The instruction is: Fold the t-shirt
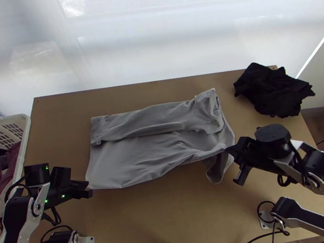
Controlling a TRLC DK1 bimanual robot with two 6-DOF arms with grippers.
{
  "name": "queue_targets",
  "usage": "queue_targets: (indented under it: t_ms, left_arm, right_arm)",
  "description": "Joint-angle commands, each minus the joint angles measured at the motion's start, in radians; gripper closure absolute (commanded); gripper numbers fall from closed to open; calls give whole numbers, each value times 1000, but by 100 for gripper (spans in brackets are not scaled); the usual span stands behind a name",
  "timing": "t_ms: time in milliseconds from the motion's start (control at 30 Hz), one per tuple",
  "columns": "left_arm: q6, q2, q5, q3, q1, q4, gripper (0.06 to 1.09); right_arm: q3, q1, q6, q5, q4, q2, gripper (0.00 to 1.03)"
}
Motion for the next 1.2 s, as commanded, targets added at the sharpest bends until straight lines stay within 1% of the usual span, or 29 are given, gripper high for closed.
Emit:
queue_targets:
  t_ms: [0, 100, 367, 600, 733, 867, 1000, 1167]
  left_arm:
    - [25, -52, -1, 40, 24, -62, 105]
    - [36, -53, -1, 73, 41, -81, 105]
    - [123, -39, 2, 148, 144, -116, 105]
    - [131, -41, 18, 188, 143, -151, 105]
    - [132, -23, 33, 190, 141, -136, 105]
    - [125, 45, 39, 196, 127, -67, 105]
    - [106, 145, 39, 224, 110, 11, 105]
    - [94, 273, 39, 285, 90, 99, 105]
  right_arm:
    - [108, -14, 10, 5, -87, -35, 100]
    - [162, -13, 10, 10, -116, -35, 100]
    - [295, -6, 7, 28, -172, 2, 100]
    - [390, -3, 7, 33, -215, 31, 100]
    - [381, -5, 1, 34, -215, 43, 100]
    - [329, -6, -13, 34, -166, 55, 100]
    - [254, -23, -41, 34, -85, 74, 100]
    - [183, -109, -108, 19, 12, 134, 100]
